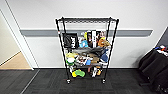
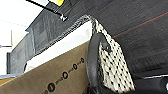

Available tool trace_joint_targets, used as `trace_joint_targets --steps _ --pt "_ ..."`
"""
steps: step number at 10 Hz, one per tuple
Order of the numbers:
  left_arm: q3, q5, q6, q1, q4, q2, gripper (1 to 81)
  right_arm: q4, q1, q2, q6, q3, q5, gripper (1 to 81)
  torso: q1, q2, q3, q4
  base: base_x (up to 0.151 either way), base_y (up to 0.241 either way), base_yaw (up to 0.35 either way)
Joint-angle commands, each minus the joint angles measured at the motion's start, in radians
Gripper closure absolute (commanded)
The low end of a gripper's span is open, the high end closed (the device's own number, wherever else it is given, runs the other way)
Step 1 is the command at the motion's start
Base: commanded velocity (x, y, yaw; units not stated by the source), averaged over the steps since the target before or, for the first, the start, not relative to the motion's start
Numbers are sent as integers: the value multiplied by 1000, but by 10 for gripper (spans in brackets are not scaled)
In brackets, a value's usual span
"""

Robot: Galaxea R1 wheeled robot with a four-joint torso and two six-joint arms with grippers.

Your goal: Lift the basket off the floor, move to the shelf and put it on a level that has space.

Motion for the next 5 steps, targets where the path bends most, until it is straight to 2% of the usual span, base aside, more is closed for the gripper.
trace_joint_targets --steps 1,3,4,5 --pt "45 39 -4 -108 -30 -3 811 25 106 -1 11 61 -46 811 -53 97 0 0 0 0 0" --pt "43 39 -4 -106 -30 -2 811 24 101 -1 11 59 -46 811 -53 138 10 0 0 0 0" --pt "43 39 -4 -106 -30 0 811 25 99 -3 11 61 -46 811 -36 96 11 0 0 0 0" --pt "45 26 -2 -106 -30 0 811 24 96 -3 11 61 -46 811 -36 110 10 0 0 0 0"
